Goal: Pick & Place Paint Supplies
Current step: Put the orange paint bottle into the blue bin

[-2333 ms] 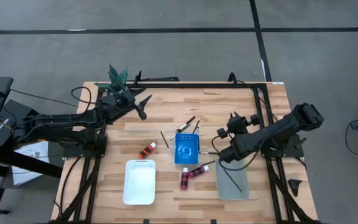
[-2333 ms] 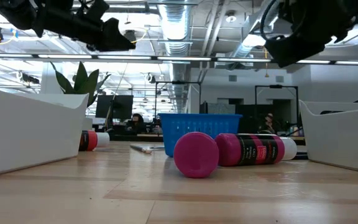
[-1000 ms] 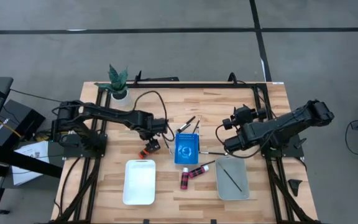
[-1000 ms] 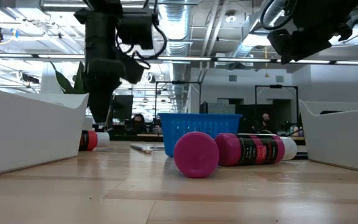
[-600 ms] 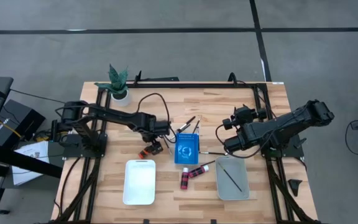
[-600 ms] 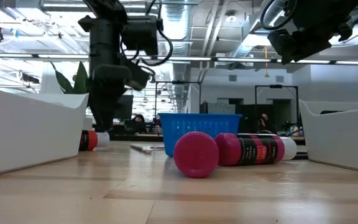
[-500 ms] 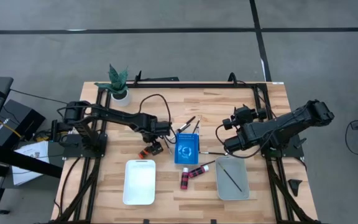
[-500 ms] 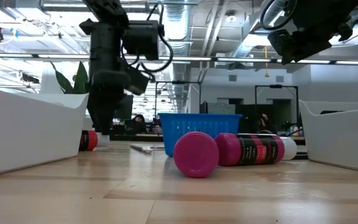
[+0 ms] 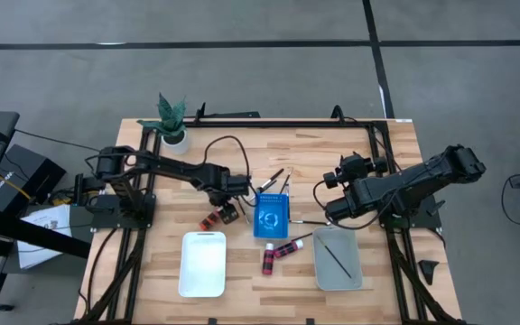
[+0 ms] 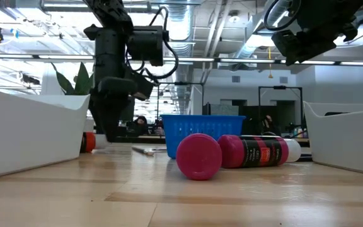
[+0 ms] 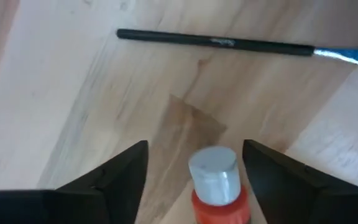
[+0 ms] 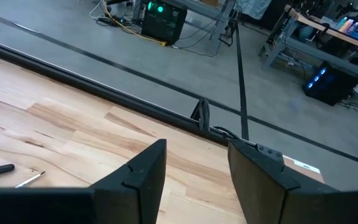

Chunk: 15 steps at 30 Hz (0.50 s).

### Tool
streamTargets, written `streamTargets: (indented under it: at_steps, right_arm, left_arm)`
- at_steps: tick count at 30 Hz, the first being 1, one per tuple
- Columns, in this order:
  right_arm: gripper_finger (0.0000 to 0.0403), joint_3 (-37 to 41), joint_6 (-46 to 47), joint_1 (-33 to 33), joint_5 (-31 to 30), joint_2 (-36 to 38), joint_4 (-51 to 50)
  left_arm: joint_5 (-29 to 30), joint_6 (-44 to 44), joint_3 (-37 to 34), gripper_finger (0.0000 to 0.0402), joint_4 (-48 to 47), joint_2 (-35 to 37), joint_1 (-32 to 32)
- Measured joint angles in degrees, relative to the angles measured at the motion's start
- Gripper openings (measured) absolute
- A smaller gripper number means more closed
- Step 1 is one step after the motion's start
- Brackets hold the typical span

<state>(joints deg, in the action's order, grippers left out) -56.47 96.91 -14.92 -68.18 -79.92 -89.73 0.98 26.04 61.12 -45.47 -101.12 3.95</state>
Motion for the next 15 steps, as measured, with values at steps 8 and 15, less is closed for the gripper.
streamTargets:
  at_steps: [8, 15]
  right_arm:
    - [0.0168, 0.0, 0.0, 0.0, 0.2, 0.0, 0.0]
    - [0.0168, 0.0, 0.0, 0.0, 0.2, 0.0, 0.0]
  left_arm:
    - [-1.4, -0.1, 0.0, 0.016, -1.2, 0.1, 0.2]
    - [-1.3, 1.2, 0.0, 0.0184, -2.3, 0.1, 0.2]
